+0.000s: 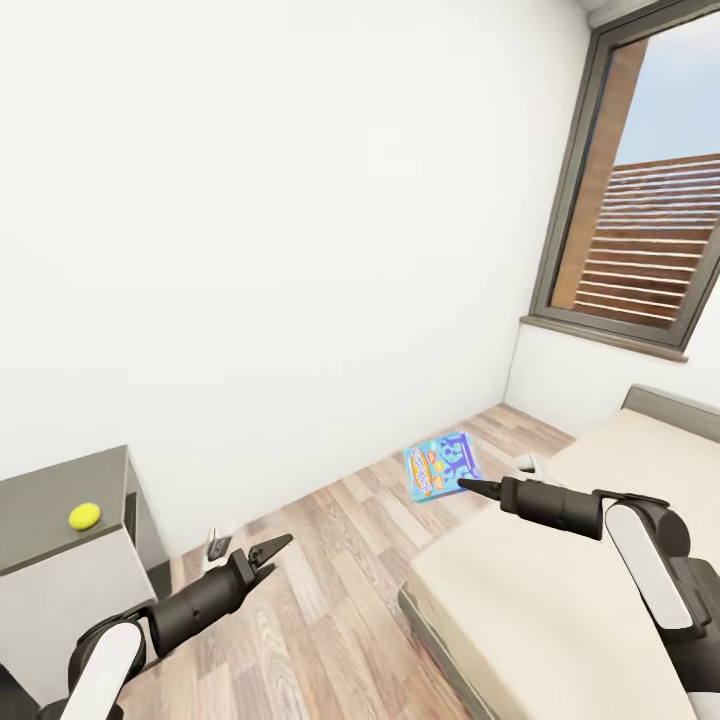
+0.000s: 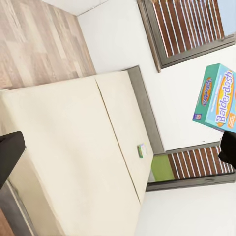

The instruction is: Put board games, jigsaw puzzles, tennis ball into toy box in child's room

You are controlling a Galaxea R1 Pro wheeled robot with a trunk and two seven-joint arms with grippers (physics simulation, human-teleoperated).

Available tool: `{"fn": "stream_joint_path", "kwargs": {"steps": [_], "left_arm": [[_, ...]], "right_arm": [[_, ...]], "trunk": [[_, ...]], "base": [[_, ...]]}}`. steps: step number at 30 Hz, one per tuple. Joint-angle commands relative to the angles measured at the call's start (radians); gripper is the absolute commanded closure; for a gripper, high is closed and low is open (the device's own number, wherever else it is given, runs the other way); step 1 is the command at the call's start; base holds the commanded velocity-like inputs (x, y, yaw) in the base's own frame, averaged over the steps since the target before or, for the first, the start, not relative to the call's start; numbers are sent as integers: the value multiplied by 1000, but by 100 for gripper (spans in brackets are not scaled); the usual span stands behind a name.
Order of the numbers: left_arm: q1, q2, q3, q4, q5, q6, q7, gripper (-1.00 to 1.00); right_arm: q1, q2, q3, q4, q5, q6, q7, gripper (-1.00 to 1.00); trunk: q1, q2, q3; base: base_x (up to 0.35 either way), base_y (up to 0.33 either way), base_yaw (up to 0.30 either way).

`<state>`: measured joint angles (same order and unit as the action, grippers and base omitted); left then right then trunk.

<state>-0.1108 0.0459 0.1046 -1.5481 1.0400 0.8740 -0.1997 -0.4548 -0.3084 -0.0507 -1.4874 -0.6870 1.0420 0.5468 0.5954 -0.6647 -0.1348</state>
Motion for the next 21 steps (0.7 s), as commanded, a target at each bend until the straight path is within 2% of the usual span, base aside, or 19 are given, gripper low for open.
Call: {"fn": "stream_joint_path", "kwargs": {"steps": [1,21], "left_arm": [[-1,0,1,0,-5,5,-6,-100],[-1,0,1,0,-5,5,-6,-100]], "right_arm": [[-1,0,-1,-1,1,5,9,100],[-1,0,-1,-1,1,5,9,100]], "trunk": [[-4,6,3],[-80,146,87]], "base": [[0,0,227],[0,0,227]]}}
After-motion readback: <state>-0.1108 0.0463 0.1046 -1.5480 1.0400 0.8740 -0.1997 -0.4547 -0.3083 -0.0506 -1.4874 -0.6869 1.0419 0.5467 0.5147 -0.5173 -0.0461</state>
